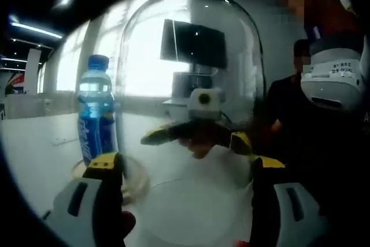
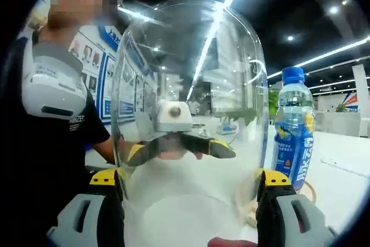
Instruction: Open the cover put in the Mizone put the cover back on
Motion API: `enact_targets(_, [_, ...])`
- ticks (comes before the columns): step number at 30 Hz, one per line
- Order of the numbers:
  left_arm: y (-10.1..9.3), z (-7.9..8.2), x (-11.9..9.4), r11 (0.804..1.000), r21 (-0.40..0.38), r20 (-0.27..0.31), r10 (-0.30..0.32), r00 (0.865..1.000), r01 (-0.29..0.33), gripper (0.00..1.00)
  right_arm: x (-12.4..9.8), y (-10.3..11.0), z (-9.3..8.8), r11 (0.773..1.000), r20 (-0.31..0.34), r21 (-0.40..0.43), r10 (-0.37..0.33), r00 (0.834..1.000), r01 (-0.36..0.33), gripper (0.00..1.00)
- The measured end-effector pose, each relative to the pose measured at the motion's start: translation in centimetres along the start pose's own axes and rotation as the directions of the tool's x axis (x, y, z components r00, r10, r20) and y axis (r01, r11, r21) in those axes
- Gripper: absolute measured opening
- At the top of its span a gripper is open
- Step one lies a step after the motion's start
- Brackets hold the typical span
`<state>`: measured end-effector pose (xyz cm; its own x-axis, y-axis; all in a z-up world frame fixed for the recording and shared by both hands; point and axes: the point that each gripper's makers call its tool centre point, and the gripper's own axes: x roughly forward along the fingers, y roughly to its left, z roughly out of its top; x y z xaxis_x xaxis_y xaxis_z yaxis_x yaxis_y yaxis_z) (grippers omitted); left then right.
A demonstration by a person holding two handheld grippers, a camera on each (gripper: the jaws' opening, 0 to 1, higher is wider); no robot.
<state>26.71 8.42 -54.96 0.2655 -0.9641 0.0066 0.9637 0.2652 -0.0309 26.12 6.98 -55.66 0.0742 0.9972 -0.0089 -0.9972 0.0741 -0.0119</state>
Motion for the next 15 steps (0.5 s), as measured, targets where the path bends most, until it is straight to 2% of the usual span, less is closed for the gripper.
enact_targets(15, [-0.02,-0.07,0.0,1.0,0.004,0.004,0.012,1.0,-0.012,0.81,0.0,-0.03,0.04,1.0,0.014,-0.001,-0.005,1.0,0.005,0.9])
